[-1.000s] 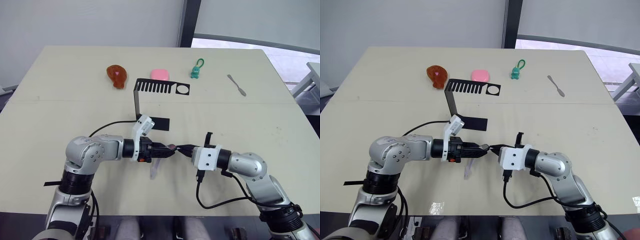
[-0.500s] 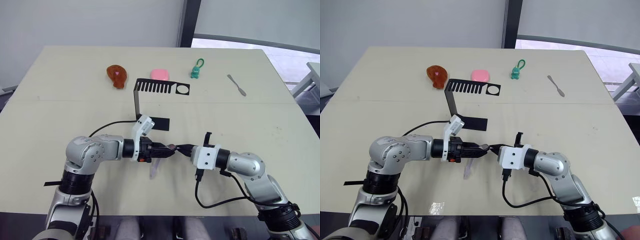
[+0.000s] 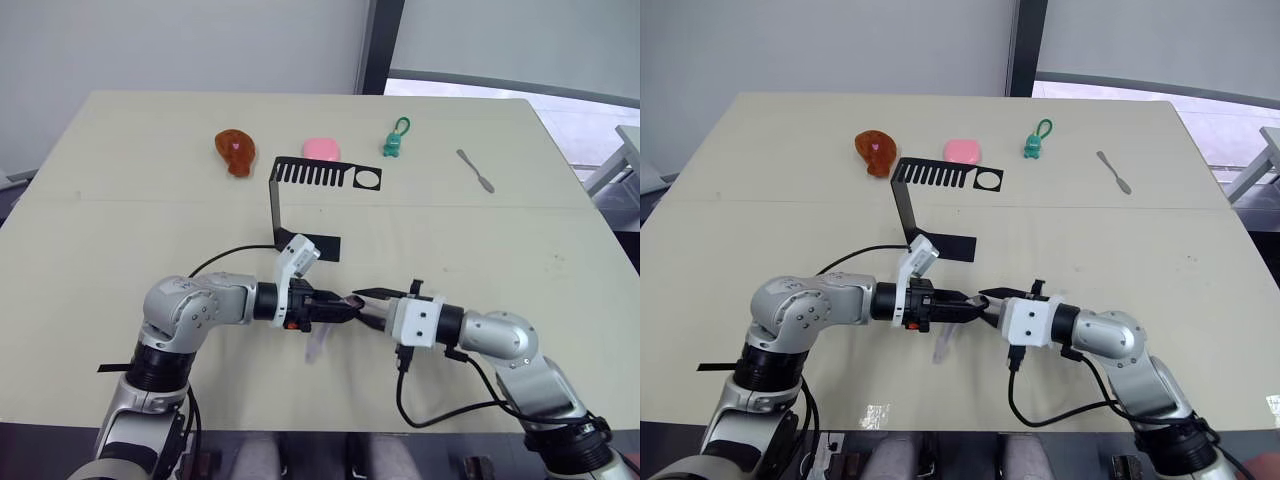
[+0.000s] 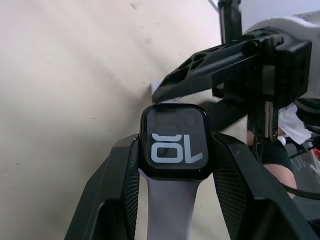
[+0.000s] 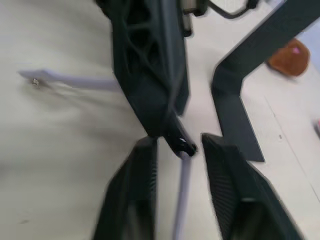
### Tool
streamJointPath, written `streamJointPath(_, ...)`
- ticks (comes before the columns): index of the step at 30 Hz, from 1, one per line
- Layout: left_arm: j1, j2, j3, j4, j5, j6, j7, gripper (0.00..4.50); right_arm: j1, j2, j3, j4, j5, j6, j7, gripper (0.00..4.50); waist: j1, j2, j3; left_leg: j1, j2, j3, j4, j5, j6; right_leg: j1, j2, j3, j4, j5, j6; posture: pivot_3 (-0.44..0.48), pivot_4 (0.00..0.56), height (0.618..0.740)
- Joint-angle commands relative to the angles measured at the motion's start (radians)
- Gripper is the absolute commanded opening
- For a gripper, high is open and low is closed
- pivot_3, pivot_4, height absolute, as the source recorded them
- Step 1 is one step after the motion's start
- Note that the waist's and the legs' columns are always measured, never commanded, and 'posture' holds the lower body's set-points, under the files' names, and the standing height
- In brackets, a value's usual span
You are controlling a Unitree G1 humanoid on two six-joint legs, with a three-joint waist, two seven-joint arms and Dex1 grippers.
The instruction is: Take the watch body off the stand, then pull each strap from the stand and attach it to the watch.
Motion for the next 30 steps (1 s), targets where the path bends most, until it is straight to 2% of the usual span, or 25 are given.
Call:
streamJointPath(1, 0.036, 0.068, 0.026, -0.062, -0.014, -0.104, -0.101, 1.6, 0.051, -0.084, -0.086, -0.026, 0.052, -0.037, 0.032, 3.43, -0.001, 0.0, 0.0, 0.0, 0.0, 0.0, 0.0, 0.0, 0.0, 0.0, 0.0, 0.0, 0.0, 0.0, 0.0, 0.0, 0.15, 0.74)
streamJointPath(3, 0.078, 0.132, 0.033, -0.078, 0.005, -0.199, -0.183, 1.6, 0.087, -0.138, -0.128, -0.016, 0.087, -0.068, 0.052, 4.47, -0.005, 0.0, 0.0, 0.001, 0.001, 0.0, 0.0, 0.0, 0.0, 0.0, 0.0, 0.0, 0.0, 0.0, 0.0, 0.0, 0.15, 0.74)
streamJointPath(6, 0.14, 0.21, 0.027, -0.082, 0.102, -0.486, -0.339, 1.6, 0.142, -0.188, -0.203, 0.0, 0.155, -0.112, 0.073, 4.47, -0.005, 0.0, 0.0, 0.002, 0.001, 0.0, -0.001, 0.0, -0.001, 0.0, 0.001, 0.001, 0.0, 0.0, -0.001, 0.0, 0.15, 0.74)
streamJointPath(10, 0.205, 0.251, 0.006, 0.021, 0.349, -1.134, -0.532, 1.6, 0.188, -0.143, -0.332, 0.011, 0.304, -0.147, 0.033, 4.47, 0.001, 0.0, 0.0, 0.001, 0.0, 0.001, -0.001, 0.0, -0.001, 0.001, 0.001, 0.001, -0.002, 0.0, -0.001, 0.0, 0.15, 0.74)
streamJointPath(12, 0.213, 0.259, 0.002, 0.099, 0.43, -1.399, -0.601, 1.6, 0.221, -0.129, -0.378, -0.004, 0.413, -0.141, 0.066, 4.47, 0.002, 0.0, 0.0, 0.002, 0.0, 0.001, -0.001, -0.001, -0.001, 0.001, 0.001, 0.001, -0.002, 0.0, -0.001, 0.0, 0.15, 0.74)
streamJointPath(15, 0.207, 0.25, 0.012, 0.178, 0.468, -1.601, -0.634, 1.6, 0.278, -0.11, -0.435, -0.036, 0.564, -0.157, 0.12, 4.47, 0.004, 0.0, 0.0, 0.001, 0.0, 0.001, -0.001, -0.001, 0.001, 0.001, 0.0, 0.0, -0.003, 0.0, -0.001, 0.0, 0.15, 0.74)
streamJointPath(19, 0.197, 0.267, 0.015, 0.167, 0.529, -1.659, -0.594, 1.6, 0.405, -0.126, -0.557, -0.097, 0.726, -0.062, 0.139, 4.47, 0.004, 0.0, 0.0, 0.001, 0.0, 0.0, 0.0, -0.003, 0.003, 0.002, -0.001, 0.0, -0.003, 0.0, 0.0, 0.0, 0.15, 0.74)
streamJointPath(22, 0.217, 0.266, -0.008, 0.092, 0.552, -1.601, -0.554, 1.6, 0.51, -0.12, -0.598, -0.083, 0.719, -0.079, 0.194, 4.47, 0.003, 0.0, 0.0, 0.002, 0.0, 0.0, 0.0, -0.003, 0.004, 0.004, -0.001, 0.0, -0.003, 0.0, 0.0, 0.0, 0.15, 0.74)
streamJointPath(30, 0.189, 0.235, -0.065, 0.023, 0.553, -1.417, -0.492, 1.6, 0.493, -0.105, -0.576, -0.07, 0.694, -0.093, 0.2, 4.47, -0.006, 0.001, 0.0, 0.005, 0.001, 0.0, -0.001, -0.003, 0.003, 0.006, 0.0, 0.001, -0.002, 0.0, 0.0, 0.0, 0.15, 0.74)
